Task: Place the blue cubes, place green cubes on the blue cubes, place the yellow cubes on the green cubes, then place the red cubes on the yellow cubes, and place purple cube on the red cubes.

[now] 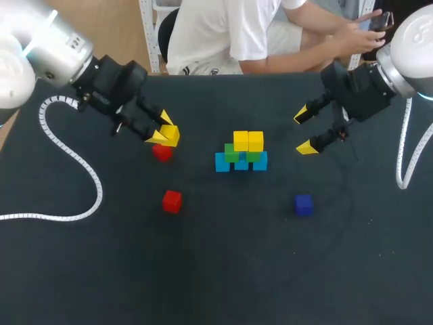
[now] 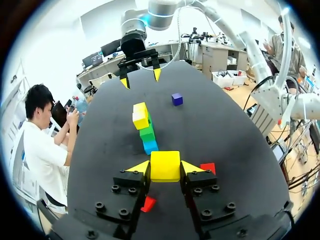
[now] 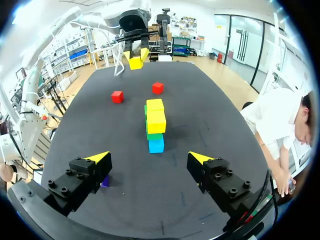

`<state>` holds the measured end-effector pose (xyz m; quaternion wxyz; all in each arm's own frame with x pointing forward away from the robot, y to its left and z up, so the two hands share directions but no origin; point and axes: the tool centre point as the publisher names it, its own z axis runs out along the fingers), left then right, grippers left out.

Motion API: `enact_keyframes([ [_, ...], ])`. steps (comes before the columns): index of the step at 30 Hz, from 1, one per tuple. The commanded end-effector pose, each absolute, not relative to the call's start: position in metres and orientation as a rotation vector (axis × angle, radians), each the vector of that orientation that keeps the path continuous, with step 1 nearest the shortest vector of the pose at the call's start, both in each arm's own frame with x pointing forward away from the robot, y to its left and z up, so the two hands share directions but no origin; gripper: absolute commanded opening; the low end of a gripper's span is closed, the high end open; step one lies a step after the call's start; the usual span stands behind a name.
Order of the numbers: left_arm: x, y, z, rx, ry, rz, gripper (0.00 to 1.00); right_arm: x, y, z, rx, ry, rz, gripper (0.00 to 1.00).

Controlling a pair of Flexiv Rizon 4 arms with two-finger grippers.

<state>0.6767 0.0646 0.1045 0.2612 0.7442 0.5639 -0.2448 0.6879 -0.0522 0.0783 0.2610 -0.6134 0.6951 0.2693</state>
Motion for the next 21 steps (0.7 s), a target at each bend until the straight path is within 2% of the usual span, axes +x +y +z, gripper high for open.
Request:
enact_keyframes([
  [1, 0.672, 0.064, 0.112, 2.008, 1.569, -0.656, 0.00, 0.687, -0.052, 0.078, -1.660, 1.880, 0.729, 1.00],
  [8, 0.652, 0.064, 0.117, 1.987, 1.723, -0.693, 0.00, 0.687, -0.052, 0.078, -1.660, 1.880, 0.729, 1.00],
  [21, 0.621, 0.027, 0.122, 1.934, 1.858, -0.649, 0.00, 0.687, -0.052, 0.078, -1.660, 1.880, 0.729, 1.00],
])
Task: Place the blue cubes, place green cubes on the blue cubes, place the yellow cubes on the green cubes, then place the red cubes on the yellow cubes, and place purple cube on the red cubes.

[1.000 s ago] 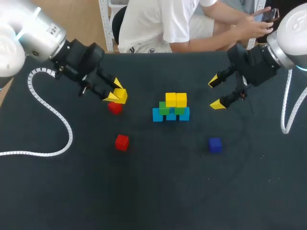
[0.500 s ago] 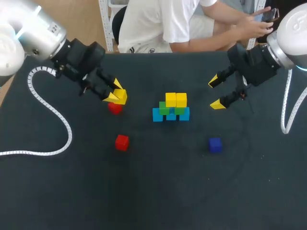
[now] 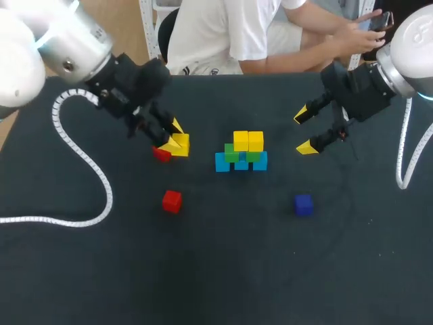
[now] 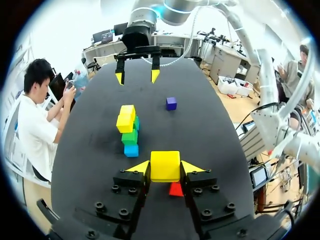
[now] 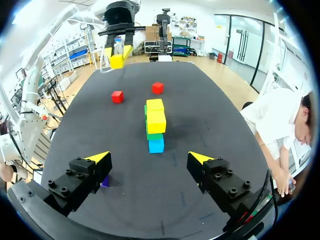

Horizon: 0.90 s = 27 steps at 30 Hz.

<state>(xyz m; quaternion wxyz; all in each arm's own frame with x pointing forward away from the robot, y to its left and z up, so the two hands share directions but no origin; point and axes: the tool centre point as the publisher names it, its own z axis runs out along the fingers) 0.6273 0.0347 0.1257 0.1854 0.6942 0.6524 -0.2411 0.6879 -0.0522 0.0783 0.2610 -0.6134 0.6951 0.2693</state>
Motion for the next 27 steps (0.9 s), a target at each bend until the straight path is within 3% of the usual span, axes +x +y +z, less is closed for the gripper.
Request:
enact_keyframes([
  [1, 0.6204, 0.0271, 0.1204, 1.931, 1.865, -0.645, 0.00, 0.6874, -0.0524, 0.0782, -1.660, 1.880, 0.729, 1.00],
  [27, 0.6196, 0.0188, 0.1134, 1.949, 1.808, -0.659, 0.00, 0.6874, -0.0524, 0.0782, -1.660, 1.880, 0.729, 1.00],
])
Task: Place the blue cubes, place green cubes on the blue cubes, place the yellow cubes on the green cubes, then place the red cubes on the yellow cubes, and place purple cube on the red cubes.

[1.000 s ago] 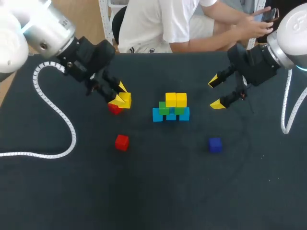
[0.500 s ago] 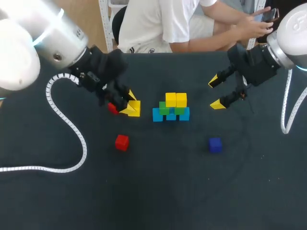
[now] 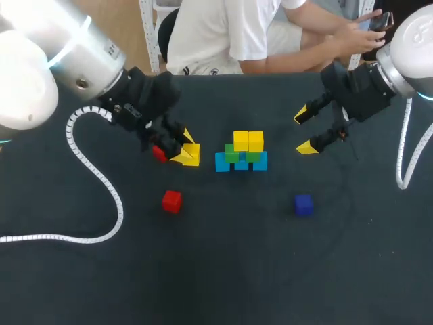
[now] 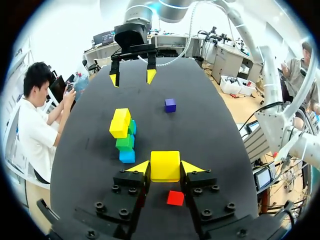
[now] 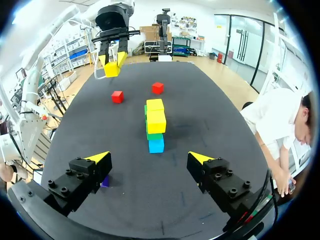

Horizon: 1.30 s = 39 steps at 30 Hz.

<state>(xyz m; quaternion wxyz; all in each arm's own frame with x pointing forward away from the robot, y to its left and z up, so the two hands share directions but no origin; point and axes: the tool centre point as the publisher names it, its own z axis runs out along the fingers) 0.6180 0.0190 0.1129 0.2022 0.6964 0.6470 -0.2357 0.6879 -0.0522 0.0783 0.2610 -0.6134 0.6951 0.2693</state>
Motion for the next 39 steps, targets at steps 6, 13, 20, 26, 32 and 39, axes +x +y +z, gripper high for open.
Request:
enact_keyframes([
  [6, 0.620, 0.019, 0.113, 1.949, 1.808, -0.659, 0.00, 0.687, -0.052, 0.078, -1.660, 1.880, 0.729, 1.00],
  [13, 0.609, -0.008, 0.111, 1.931, 1.809, -0.719, 0.00, 0.687, -0.052, 0.078, -1.660, 1.880, 0.729, 1.00],
  [20, 0.596, -0.014, 0.135, 1.838, 1.857, -0.607, 0.00, 0.687, -0.052, 0.078, -1.660, 1.880, 0.729, 1.00],
  [26, 0.596, -0.025, 0.139, 1.828, 1.890, -0.537, 0.00, 0.687, -0.052, 0.078, -1.660, 1.880, 0.729, 1.00],
  [32, 0.605, -0.038, 0.127, 1.785, 1.861, -0.547, 0.00, 0.687, -0.052, 0.078, -1.660, 1.880, 0.729, 1.00],
  [39, 0.616, -0.049, 0.114, 1.788, 1.838, -0.599, 0.00, 0.687, -0.052, 0.078, -1.660, 1.880, 0.729, 1.00],
])
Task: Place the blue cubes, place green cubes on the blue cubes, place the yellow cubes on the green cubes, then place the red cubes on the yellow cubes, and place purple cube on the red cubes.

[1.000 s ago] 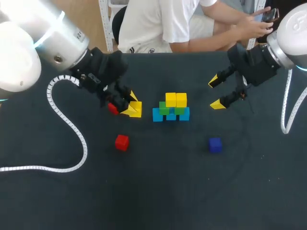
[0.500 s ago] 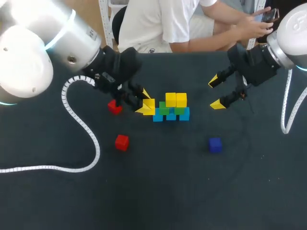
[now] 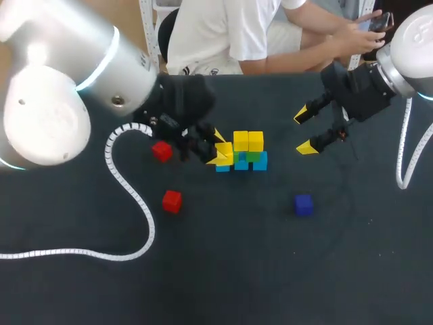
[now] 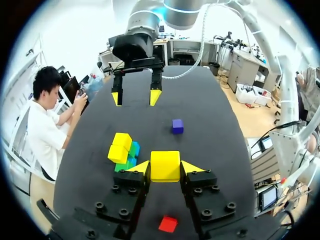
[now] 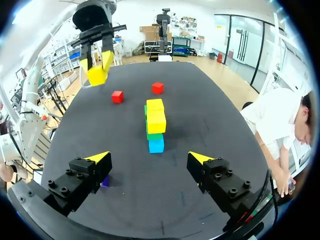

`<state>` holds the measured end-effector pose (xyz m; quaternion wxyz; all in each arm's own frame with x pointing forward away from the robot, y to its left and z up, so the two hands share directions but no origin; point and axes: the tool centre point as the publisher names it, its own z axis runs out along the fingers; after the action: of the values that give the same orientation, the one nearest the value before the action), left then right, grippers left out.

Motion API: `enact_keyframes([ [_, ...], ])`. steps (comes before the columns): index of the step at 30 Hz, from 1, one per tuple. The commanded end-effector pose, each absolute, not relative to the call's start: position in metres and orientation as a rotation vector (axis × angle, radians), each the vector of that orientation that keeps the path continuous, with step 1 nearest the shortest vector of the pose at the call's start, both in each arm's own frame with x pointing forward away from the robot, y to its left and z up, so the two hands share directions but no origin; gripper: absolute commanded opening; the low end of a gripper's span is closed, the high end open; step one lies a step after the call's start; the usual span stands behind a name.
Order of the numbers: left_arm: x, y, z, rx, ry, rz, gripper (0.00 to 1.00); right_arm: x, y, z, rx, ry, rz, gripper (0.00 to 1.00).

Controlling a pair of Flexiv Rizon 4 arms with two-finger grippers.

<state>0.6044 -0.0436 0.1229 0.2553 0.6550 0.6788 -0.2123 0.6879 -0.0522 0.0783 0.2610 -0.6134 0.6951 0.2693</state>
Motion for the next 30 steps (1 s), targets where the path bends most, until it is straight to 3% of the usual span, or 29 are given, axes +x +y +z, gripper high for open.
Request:
enact_keyframes([
  [1, 0.617, -0.049, 0.114, 1.788, 1.840, -0.602, 0.00, 0.687, -0.052, 0.078, -1.660, 1.880, 0.729, 1.00],
  [30, 0.641, -0.051, 0.095, 1.775, 1.898, -0.645, 0.00, 0.687, -0.052, 0.078, -1.660, 1.880, 0.729, 1.00],
])
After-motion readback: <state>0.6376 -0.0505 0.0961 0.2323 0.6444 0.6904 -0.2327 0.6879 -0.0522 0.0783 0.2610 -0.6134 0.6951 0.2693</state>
